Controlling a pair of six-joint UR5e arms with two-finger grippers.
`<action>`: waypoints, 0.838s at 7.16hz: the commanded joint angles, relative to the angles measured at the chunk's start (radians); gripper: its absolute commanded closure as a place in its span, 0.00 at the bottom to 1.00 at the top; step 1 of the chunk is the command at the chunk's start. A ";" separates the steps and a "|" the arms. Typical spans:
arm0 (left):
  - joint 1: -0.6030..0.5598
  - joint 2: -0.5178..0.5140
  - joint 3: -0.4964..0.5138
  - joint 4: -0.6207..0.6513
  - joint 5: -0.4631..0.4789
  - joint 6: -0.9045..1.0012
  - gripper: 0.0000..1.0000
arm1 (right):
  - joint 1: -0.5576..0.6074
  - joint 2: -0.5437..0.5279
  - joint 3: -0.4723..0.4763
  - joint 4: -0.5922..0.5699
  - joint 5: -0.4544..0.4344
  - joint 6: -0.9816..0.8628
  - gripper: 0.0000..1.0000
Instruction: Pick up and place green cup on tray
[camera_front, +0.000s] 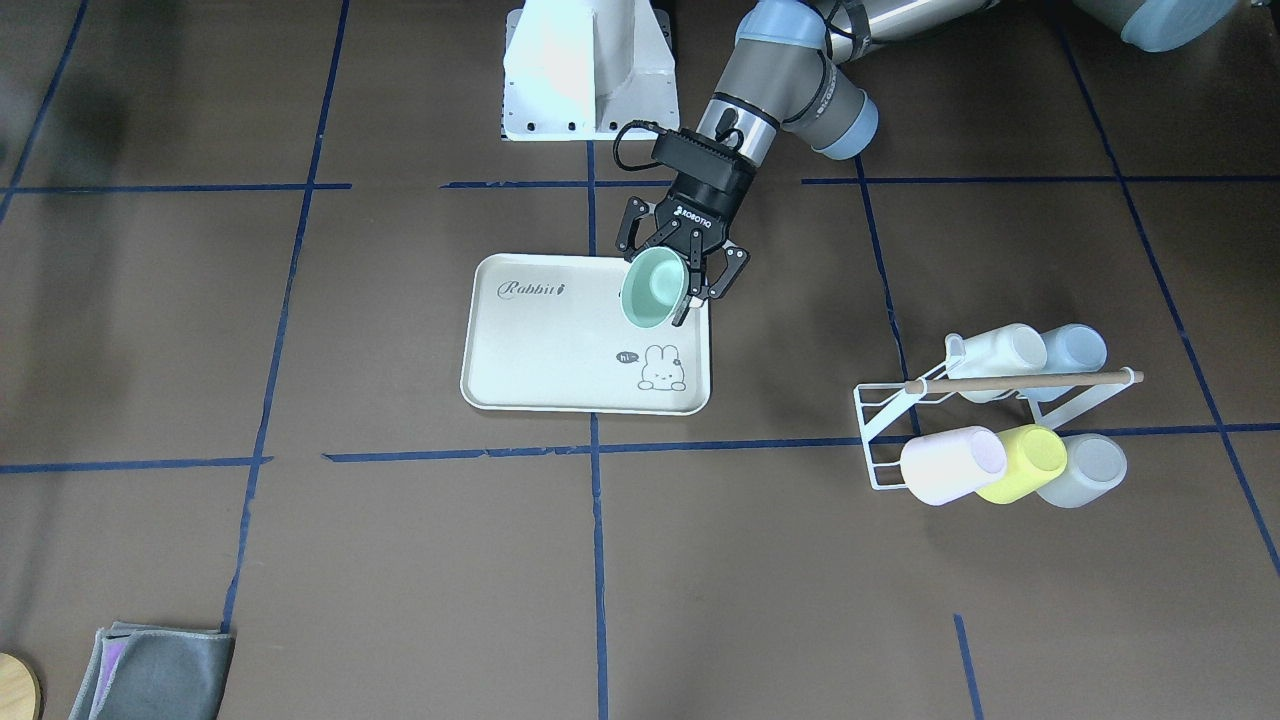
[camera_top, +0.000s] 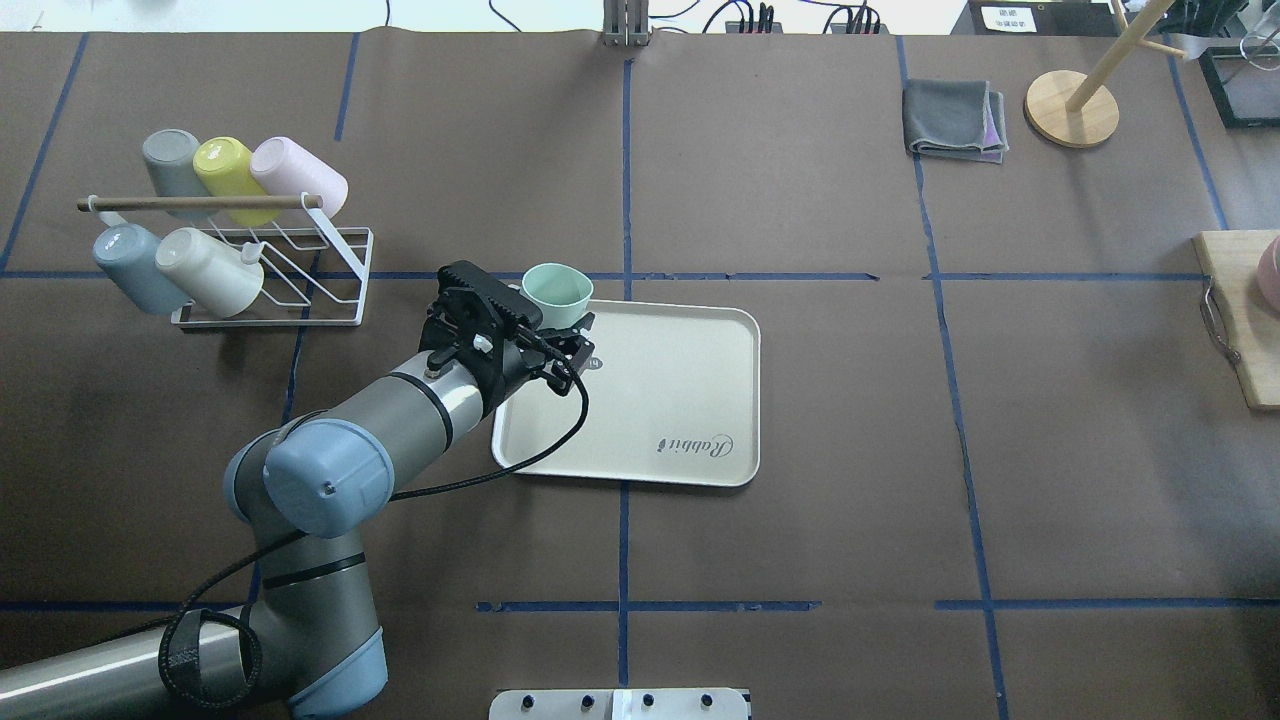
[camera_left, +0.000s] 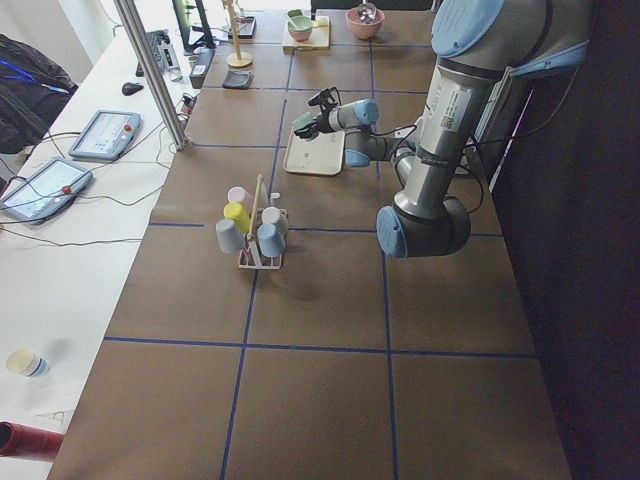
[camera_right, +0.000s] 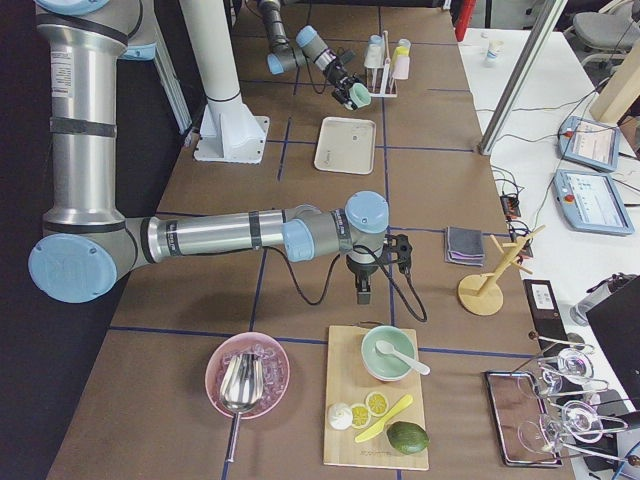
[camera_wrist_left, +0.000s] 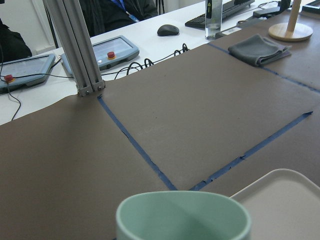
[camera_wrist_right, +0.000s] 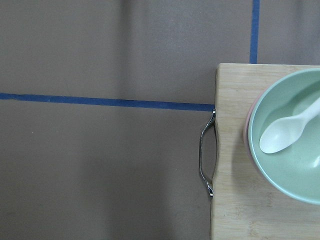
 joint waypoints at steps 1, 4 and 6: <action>0.013 -0.008 0.085 -0.091 0.036 0.004 0.64 | 0.001 0.002 -0.001 0.000 0.000 0.000 0.00; 0.050 -0.084 0.163 -0.134 0.102 0.023 0.67 | 0.005 0.002 -0.001 -0.002 0.000 0.000 0.00; 0.064 -0.114 0.261 -0.277 0.134 0.023 0.66 | 0.008 0.002 -0.001 -0.002 0.000 0.000 0.00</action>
